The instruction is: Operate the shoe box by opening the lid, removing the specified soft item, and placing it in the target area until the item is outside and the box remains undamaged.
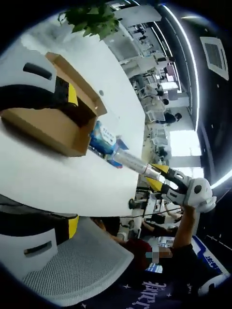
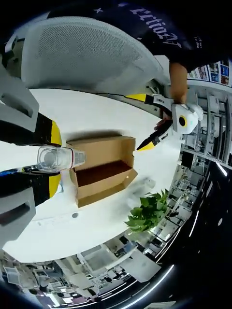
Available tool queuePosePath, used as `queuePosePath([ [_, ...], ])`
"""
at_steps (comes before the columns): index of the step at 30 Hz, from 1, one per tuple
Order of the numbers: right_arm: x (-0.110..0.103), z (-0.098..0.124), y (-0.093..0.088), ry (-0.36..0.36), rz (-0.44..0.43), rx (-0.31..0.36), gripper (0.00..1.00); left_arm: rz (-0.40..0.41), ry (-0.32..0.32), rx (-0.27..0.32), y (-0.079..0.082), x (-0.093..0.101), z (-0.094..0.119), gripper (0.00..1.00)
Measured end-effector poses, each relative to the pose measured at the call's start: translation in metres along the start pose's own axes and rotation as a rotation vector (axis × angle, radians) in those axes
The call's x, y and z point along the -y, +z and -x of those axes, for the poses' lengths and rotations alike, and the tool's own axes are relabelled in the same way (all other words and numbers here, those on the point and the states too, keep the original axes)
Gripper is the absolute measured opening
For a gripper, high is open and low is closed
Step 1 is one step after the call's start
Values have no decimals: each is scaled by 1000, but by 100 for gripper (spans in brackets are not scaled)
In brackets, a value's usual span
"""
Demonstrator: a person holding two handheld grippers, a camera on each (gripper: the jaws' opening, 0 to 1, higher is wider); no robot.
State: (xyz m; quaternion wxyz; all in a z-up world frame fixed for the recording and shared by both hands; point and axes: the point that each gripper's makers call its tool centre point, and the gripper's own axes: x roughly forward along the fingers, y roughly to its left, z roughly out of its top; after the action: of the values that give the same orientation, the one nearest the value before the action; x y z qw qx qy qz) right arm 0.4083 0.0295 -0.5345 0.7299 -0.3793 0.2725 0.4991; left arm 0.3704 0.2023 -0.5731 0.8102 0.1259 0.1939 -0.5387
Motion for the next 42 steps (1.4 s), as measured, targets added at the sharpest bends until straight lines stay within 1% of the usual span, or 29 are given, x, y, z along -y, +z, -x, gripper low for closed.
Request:
queuePosePath([
  [4,13,-2,-4,-3,20,-26,14,9,39,12,-5,-3,9,94],
  [10,37,-7,-13,-9,36,-73,14,28,70,23,-10,-2,21,99],
  [13,47,-10,-17,-14,46,-99,14,34,86,20,-14,-2,28,99],
  [16,53,-15,-18,-4,42,-112,14,47,89,17,-19,-2,33,99],
  [20,61,-26,-24,7,55,-145,15,52,91,4,-25,-3,40,99],
  [22,68,-31,-27,-1,54,-164,15,53,101,4,-26,-5,43,99],
  [27,82,-40,-33,-16,58,-193,15,64,116,21,-25,-9,45,99],
  [29,86,-45,-39,-11,63,-216,15,58,120,24,-24,-10,45,99],
  [32,92,-51,-48,-5,68,-242,15,30,151,31,-22,-14,45,99],
  [37,105,-61,-61,-5,66,-287,15,55,177,51,-20,-20,47,99],
  [42,115,-68,-74,-2,78,-336,15,63,196,49,-22,-23,50,99],
])
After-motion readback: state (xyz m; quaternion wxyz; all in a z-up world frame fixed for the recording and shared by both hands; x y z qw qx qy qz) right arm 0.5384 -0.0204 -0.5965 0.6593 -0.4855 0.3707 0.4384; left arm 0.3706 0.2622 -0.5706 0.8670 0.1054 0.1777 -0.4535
